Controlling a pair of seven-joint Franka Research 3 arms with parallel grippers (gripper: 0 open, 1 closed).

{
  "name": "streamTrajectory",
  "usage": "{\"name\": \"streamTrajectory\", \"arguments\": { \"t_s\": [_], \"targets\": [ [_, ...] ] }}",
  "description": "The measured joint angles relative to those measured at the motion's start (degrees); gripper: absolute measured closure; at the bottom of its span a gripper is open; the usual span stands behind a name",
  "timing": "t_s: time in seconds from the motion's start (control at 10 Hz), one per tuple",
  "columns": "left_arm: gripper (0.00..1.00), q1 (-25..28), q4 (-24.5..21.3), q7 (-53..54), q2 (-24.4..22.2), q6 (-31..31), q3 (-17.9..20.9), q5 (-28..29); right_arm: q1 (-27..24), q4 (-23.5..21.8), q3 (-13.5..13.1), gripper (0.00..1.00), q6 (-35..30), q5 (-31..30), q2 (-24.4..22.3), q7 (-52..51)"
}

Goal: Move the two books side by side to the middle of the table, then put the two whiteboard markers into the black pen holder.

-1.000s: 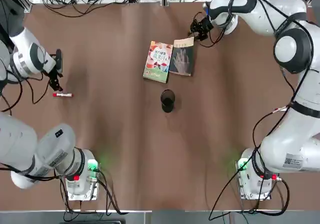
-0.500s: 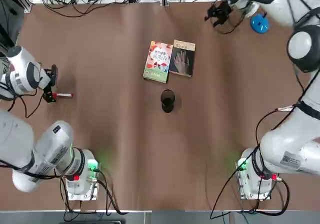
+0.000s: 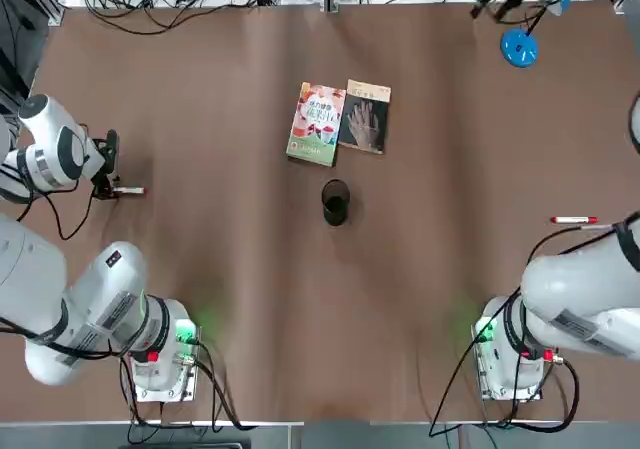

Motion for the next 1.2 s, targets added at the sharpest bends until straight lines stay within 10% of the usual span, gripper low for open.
{"name": "streamTrajectory", "arguments": {
  "t_s": [0.2,0.6,1.2],
  "targets": [
    [0.83,0.0,0.2,0.0,0.0,0.0,-0.1,0.0,-4.6,-0.7,-0.1,0.01,-6.8,-1.5,-7.2,-10.0],
    [0.82,0.1,2.9,0.1,-4.0,-4.6,-5.4,0.2,-17.2,-7.0,-0.6,0.01,-6.7,-5.5,-9.3,-35.7],
    [0.82,-9.9,17.4,-24.4,-16.7,-39.1,-27.4,0.1,-27.2,-33.8,-0.5,0.01,23.7,-6.5,-12.5,-63.0]
  ]
}}
